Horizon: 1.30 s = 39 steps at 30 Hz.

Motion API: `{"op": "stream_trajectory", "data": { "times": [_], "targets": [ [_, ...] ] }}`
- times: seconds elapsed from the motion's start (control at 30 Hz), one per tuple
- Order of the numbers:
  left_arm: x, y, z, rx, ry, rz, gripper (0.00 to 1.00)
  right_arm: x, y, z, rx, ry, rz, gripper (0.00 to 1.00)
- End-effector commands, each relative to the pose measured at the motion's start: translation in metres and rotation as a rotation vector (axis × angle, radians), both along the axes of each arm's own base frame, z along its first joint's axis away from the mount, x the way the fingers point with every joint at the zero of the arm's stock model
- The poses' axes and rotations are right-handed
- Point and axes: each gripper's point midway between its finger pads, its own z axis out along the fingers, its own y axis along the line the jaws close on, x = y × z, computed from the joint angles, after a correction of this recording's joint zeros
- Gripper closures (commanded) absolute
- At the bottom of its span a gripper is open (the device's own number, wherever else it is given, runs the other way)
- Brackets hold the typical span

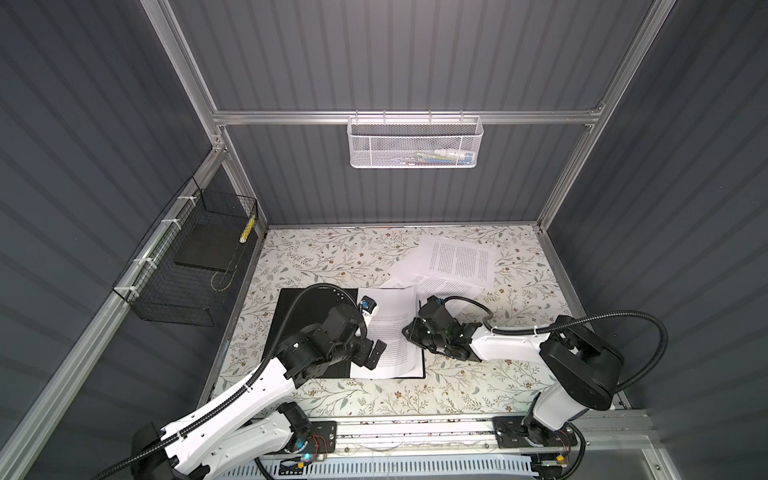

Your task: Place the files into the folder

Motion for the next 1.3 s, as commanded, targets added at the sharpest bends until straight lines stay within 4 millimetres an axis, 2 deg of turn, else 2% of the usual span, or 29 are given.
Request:
{"op": "stream_trajectory", "data": {
  "times": [0.0, 0.27, 0.43, 0.6, 0.63, 0.77, 0.93, 1.13, 1.27],
  "targets": [
    [0.002, -0.002, 0.012, -0.017, -0.010, -0.010, 0.00, 0.001, 0.003, 0.003, -0.005, -0.007, -0.004, 0.72],
    [0.001, -0.003, 0.013, -0.022, -0.010, -0.012, 0.00, -0.003, -0.016, 0.007, -0.087, -0.002, -0.040, 0.54],
    [0.001, -0.003, 0.013, -0.022, -0.008, -0.015, 0.00, -0.004, -0.036, 0.015, -0.239, -0.015, -0.007, 0.41],
    [0.001, -0.003, 0.013, -0.026, -0.010, -0.015, 0.00, 0.008, -0.077, 0.027, -0.342, -0.037, 0.019, 0.17],
    [0.001, -0.003, 0.014, -0.028, -0.011, -0.015, 0.00, 0.014, -0.084, 0.029, -0.330, -0.034, 0.034, 0.03],
    [0.002, -0.003, 0.012, -0.022, -0.008, -0.015, 0.00, 0.043, -0.112, 0.031, -0.325, 0.014, 0.034, 0.01],
    [0.002, -0.003, 0.012, -0.018, -0.009, -0.015, 0.00, 0.078, -0.123, 0.034, -0.344, 0.020, 0.029, 0.01],
    [0.002, -0.002, 0.013, -0.022, -0.014, -0.013, 0.00, 0.107, -0.105, 0.018, -0.277, 0.067, 0.079, 0.01],
    [0.002, -0.003, 0.012, -0.018, -0.010, -0.017, 0.00, 0.110, -0.091, 0.002, -0.203, 0.120, 0.084, 0.01]
  ]
}}
